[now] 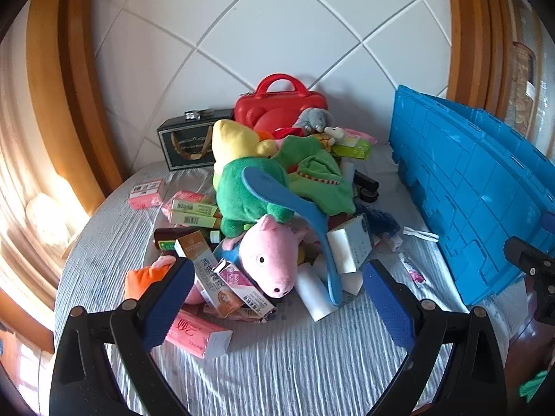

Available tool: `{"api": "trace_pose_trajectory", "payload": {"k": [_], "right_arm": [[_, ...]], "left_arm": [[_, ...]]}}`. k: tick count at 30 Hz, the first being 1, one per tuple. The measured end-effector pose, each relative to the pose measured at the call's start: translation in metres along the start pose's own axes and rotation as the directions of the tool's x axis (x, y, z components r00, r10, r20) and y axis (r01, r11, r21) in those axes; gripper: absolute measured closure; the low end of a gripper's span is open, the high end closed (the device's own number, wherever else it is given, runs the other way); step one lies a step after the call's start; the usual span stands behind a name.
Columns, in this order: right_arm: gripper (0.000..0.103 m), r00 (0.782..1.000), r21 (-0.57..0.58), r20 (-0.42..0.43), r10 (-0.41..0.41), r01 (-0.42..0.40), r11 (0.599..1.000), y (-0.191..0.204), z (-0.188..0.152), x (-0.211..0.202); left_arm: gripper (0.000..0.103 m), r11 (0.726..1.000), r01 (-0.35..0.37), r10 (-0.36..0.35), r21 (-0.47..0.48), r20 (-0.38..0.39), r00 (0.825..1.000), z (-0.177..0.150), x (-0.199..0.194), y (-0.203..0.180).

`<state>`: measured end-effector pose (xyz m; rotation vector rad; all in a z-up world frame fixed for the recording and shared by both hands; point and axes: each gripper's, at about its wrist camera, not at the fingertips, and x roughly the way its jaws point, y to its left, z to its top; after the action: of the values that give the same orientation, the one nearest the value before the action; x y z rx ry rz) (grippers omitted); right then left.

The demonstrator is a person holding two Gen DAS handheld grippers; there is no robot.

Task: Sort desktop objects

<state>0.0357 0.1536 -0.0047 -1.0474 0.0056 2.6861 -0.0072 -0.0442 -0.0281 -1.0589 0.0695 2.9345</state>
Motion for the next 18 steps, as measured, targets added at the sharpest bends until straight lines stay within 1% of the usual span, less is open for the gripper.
{"api": "trace_pose_trajectory", "payload": {"k": [7, 11, 15, 17, 18], "right_arm": [[0.0, 0.997, -0.057, -0.015, 0.072, -0.073, 0.996, 0.015, 0.012, 0.019], [0.0, 0.992, -0.097, -0.031, 0.121, -0.123, 0.988, 0.027, 0.017, 0.035], [0.0, 0.981, -0.139, -0.055, 0.186, -0.192, 0.971, 0.04, 0.019, 0.056], [0.0, 0.966, -0.147, -0.084, 0.243, -0.253, 0.956, 0.045, 0.019, 0.069], [0.0, 0.959, -0.152, -0.106, 0.264, -0.278, 0.949, 0.049, 0.019, 0.079]], "left_arm": [[0.004, 0.995, -0.079, 0.078, -0.062, -0.028, 0.997, -0.006, 0.009, 0.021], [0.004, 0.985, -0.135, 0.127, -0.108, -0.073, 0.989, -0.013, 0.019, 0.037], [0.004, 0.969, -0.186, 0.165, -0.166, -0.132, 0.977, -0.023, 0.033, 0.062], [0.004, 0.949, -0.235, 0.202, -0.208, -0.168, 0.965, -0.033, 0.041, 0.08], [0.004, 0.931, -0.274, 0.229, -0.241, -0.198, 0.953, -0.039, 0.046, 0.094]]}}
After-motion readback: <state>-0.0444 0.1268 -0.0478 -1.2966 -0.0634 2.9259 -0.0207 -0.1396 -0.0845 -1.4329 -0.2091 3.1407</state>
